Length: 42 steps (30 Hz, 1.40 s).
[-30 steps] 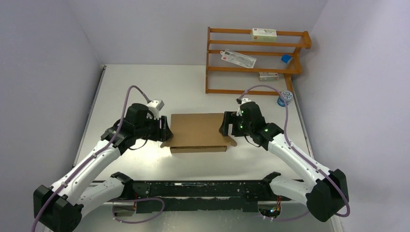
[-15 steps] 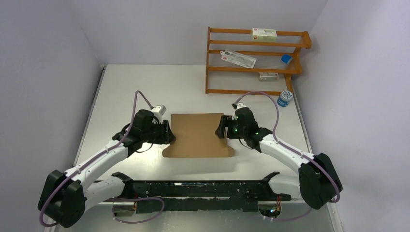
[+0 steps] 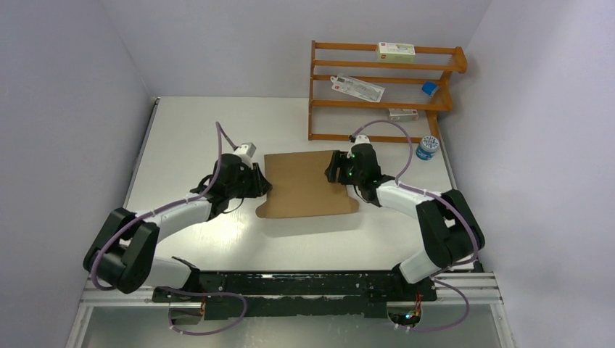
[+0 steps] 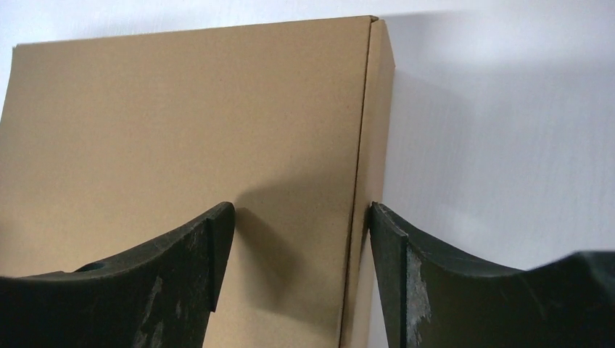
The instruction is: Fold the paper box
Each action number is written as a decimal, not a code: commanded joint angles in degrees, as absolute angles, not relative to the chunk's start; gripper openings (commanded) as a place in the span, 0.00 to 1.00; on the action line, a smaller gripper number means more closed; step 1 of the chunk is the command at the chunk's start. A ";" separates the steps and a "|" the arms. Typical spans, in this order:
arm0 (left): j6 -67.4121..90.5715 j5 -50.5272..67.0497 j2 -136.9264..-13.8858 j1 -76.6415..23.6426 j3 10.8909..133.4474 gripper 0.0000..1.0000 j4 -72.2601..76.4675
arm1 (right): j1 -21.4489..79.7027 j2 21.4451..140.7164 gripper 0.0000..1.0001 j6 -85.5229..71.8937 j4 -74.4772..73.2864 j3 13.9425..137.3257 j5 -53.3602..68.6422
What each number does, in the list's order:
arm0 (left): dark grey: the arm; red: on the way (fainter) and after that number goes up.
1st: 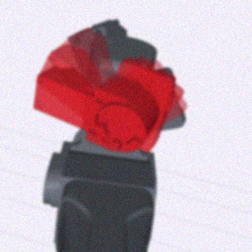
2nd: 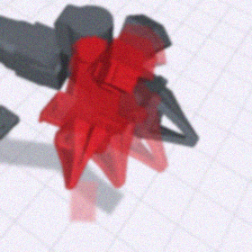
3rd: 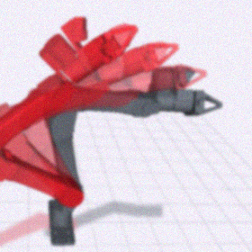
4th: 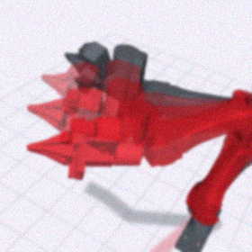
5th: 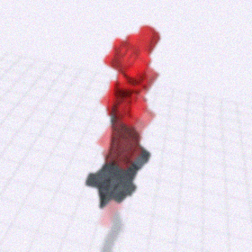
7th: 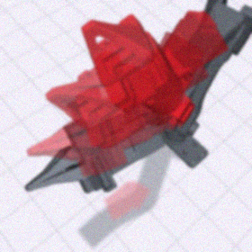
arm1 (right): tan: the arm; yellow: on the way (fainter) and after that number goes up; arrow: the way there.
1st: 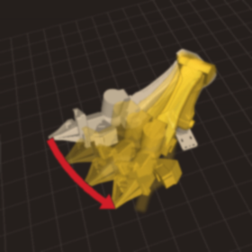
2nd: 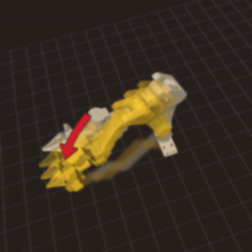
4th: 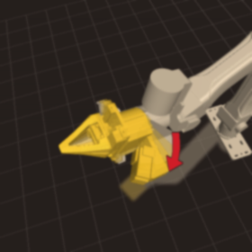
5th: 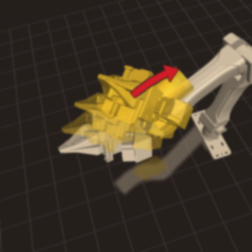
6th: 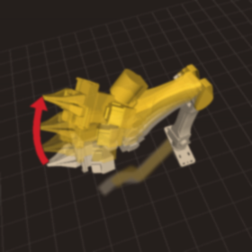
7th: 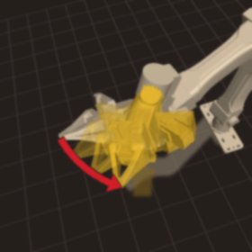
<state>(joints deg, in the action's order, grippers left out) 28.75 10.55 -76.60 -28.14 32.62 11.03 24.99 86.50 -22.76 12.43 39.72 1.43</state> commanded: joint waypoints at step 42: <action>32.06 3.85 -66.02 -29.27 27.38 0.63 9.85 | 19.77 73.33 0.77 -20.87 7.82 34.28 8.38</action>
<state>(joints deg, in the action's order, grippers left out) 31.31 7.68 -70.39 -28.82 27.88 11.92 19.59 77.91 -23.33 12.43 32.12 9.52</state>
